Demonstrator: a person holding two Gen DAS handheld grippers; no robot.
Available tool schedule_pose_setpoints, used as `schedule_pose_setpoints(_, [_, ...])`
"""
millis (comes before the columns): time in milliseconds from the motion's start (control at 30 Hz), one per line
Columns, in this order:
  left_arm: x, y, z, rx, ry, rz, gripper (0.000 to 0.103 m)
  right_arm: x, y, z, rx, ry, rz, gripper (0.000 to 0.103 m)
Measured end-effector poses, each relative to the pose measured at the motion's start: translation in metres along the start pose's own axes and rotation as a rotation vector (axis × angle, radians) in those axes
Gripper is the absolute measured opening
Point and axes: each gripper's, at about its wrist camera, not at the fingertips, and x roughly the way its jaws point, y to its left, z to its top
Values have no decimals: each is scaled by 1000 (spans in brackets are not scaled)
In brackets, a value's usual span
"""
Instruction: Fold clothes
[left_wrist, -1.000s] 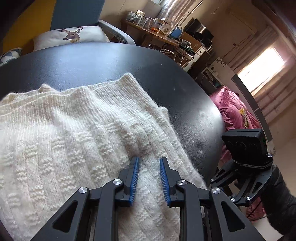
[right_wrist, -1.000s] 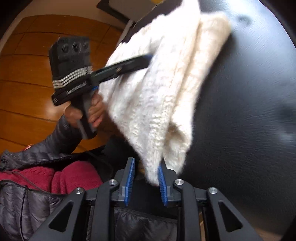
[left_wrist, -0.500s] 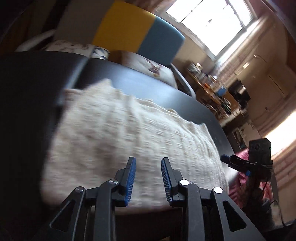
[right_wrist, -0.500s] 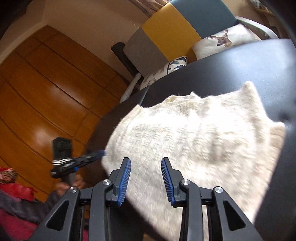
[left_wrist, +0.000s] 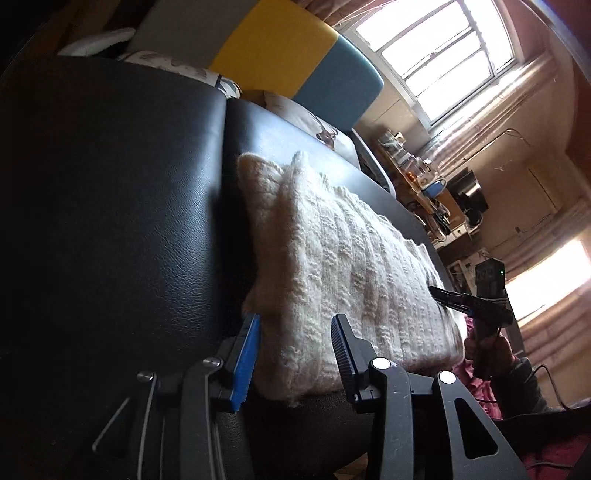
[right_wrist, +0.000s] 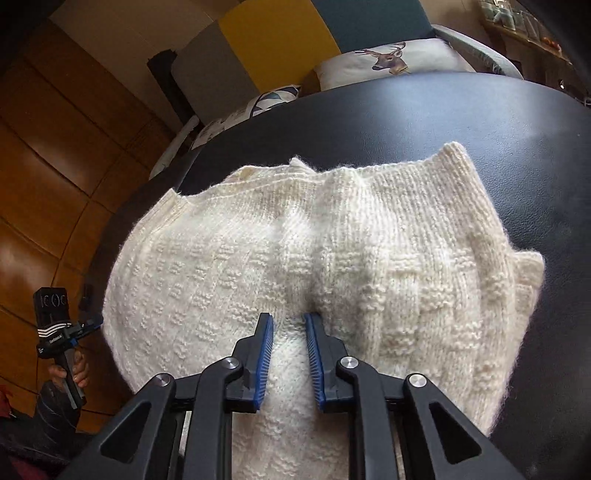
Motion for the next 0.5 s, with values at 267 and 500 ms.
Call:
schedule_pose_setpoints(267, [8,-5,-7,10,71,-202,38,-3,-10,7,8,11,17,17])
schedule_pose_setpoints(500, [4,-17,-37,103,196,-139,6,-8,-8,1,-3,9,19,16])
